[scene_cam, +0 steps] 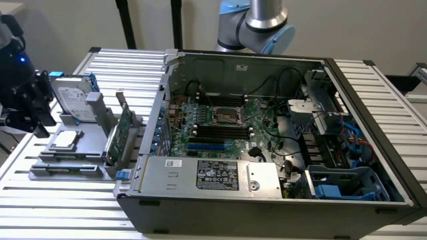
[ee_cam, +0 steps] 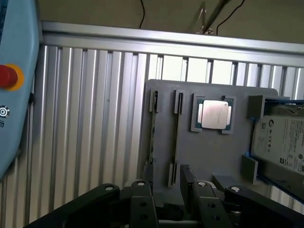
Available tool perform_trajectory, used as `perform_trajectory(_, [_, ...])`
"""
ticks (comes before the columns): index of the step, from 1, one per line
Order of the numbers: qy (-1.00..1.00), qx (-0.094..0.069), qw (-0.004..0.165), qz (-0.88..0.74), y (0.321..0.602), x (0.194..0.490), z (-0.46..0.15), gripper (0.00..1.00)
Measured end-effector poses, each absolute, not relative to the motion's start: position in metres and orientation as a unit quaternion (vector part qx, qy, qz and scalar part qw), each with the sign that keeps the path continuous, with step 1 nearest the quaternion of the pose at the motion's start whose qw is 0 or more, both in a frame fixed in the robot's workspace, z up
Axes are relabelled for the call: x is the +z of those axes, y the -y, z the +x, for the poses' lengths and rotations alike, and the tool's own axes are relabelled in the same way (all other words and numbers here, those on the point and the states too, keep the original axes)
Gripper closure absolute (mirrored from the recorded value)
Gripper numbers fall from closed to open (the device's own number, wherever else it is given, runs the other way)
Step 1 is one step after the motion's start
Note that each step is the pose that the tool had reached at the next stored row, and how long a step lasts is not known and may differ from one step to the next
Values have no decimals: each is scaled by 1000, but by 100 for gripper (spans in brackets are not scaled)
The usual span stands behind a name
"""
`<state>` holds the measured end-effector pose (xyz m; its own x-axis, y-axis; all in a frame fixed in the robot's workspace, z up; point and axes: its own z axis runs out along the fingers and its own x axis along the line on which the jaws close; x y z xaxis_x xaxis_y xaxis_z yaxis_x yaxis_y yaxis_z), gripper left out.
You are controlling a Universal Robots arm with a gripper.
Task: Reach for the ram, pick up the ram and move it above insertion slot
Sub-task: 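Pick up the ram and move it above insertion slot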
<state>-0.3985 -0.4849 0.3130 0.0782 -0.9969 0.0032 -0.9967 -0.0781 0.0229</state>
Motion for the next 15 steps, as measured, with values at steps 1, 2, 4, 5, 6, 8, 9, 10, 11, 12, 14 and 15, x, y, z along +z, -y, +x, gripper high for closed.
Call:
perform_trajectory(1, [679, -7, 10, 734, 485, 311, -399, 64])
perform_trajectory(2, [679, -7, 9, 734, 485, 309, -398, 64])
perform_trajectory(4, [679, -7, 10, 734, 485, 306, -398, 64])
perform_trajectory(5, [679, -7, 9, 734, 485, 304, -398, 64])
perform_trajectory(6, [679, -7, 10, 734, 485, 302, -399, 64])
perform_trajectory(8, [679, -7, 9, 734, 485, 298, -399, 64])
perform_trajectory(9, [679, -7, 9, 734, 485, 296, -399, 64])
perform_trajectory(10, [679, -7, 10, 734, 485, 295, -399, 64])
perform_trajectory(11, [679, -7, 9, 734, 485, 293, -399, 64])
perform_trajectory(12, [679, -7, 9, 734, 485, 291, -399, 64])
perform_trajectory(14, [679, -7, 10, 734, 486, 288, -399, 64])
perform_trajectory(15, [679, -7, 9, 734, 486, 286, -399, 64])
